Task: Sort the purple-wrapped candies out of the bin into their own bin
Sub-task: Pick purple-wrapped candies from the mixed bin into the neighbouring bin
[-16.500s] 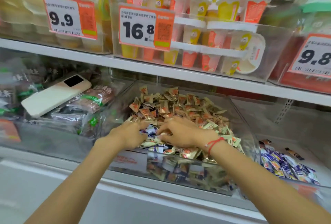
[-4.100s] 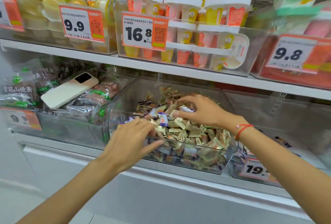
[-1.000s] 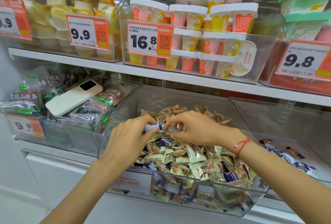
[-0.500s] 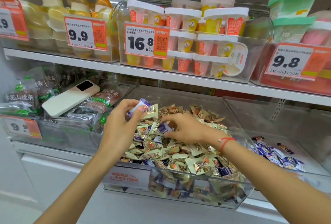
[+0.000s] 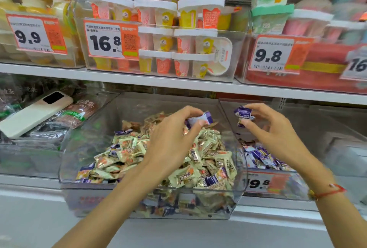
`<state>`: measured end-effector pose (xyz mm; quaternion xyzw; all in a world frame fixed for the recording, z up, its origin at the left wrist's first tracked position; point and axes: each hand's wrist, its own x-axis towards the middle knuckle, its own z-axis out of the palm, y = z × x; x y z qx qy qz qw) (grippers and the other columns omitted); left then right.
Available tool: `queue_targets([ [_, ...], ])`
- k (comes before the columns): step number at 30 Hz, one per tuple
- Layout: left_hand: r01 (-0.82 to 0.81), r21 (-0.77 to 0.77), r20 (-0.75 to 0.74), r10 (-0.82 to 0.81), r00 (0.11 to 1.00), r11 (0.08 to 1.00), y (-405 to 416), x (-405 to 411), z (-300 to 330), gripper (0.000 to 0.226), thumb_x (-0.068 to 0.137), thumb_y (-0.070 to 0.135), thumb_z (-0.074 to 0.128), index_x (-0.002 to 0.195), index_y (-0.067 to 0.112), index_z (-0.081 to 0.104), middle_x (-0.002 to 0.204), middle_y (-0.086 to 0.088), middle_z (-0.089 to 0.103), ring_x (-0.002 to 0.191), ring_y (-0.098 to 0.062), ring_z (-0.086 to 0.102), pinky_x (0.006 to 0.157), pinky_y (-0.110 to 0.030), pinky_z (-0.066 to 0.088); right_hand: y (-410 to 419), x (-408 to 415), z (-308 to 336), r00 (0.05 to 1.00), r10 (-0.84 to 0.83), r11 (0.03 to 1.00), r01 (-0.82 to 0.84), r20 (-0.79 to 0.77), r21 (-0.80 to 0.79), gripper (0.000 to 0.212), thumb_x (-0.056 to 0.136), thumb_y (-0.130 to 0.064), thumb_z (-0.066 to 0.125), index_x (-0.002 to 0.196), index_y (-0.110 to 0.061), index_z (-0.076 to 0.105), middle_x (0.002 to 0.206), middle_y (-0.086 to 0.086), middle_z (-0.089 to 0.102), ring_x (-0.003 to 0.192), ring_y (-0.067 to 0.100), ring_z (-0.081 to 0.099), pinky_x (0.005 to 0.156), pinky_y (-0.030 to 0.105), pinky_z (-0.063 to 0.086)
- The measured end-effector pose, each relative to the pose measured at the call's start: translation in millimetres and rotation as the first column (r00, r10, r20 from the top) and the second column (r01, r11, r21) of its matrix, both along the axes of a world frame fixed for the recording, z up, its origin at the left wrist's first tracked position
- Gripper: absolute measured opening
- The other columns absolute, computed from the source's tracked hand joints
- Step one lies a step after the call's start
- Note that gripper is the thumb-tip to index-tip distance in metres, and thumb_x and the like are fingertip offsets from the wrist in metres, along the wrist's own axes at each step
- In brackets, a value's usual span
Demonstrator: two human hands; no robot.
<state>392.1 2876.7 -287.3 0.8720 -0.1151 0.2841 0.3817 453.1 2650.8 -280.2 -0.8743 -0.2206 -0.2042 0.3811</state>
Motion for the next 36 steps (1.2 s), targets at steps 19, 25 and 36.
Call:
queue_targets([
  [19, -0.206, 0.467, 0.233, 0.105, 0.967, 0.86, -3, 10, 2, 0.02, 0.091, 0.028, 0.057, 0.111, 0.028, 0.063, 0.105, 0.015, 0.065, 0.098, -0.009, 0.059, 0.073, -0.023, 0.043, -7, -10, -20, 0.993, -0.026, 0.978, 0.049, 0.114, -0.204, 0.022, 0.09, -0.019, 0.062, 0.103, -0.035, 0.068, 0.104, -0.018, 0.063, 0.082, 0.003, 0.061, 0.071, 0.036, 0.055],
  [25, -0.612, 0.404, 0.261, 0.555, 0.79, 0.68, 128, -24, -19, 0.031, 0.081, 0.011, 0.068, 0.112, 0.012, 0.064, 0.113, -0.004, 0.065, 0.103, -0.028, 0.057, 0.076, -0.043, 0.051, 81, -27, -1, 0.967, 0.225, 0.943, -0.184, 0.123, -0.277, 0.019, 0.091, -0.028, 0.058, 0.106, -0.038, 0.066, 0.094, -0.025, 0.064, 0.086, -0.004, 0.056, 0.074, 0.025, 0.048],
  [36, -0.662, 0.194, -0.051, 0.681, 0.73, 0.724, 156, -37, -42, 0.035, 0.097, 0.032, 0.045, 0.131, 0.03, 0.053, 0.113, -0.001, 0.068, 0.099, -0.029, 0.063, 0.069, -0.036, 0.042, 284, 81, -35, 0.919, 0.341, 0.589, -0.375, -0.2, -0.716, 0.037, 0.094, -0.01, 0.045, 0.127, -0.019, 0.059, 0.132, 0.006, 0.057, 0.118, 0.03, 0.054, 0.093, 0.041, 0.047],
])
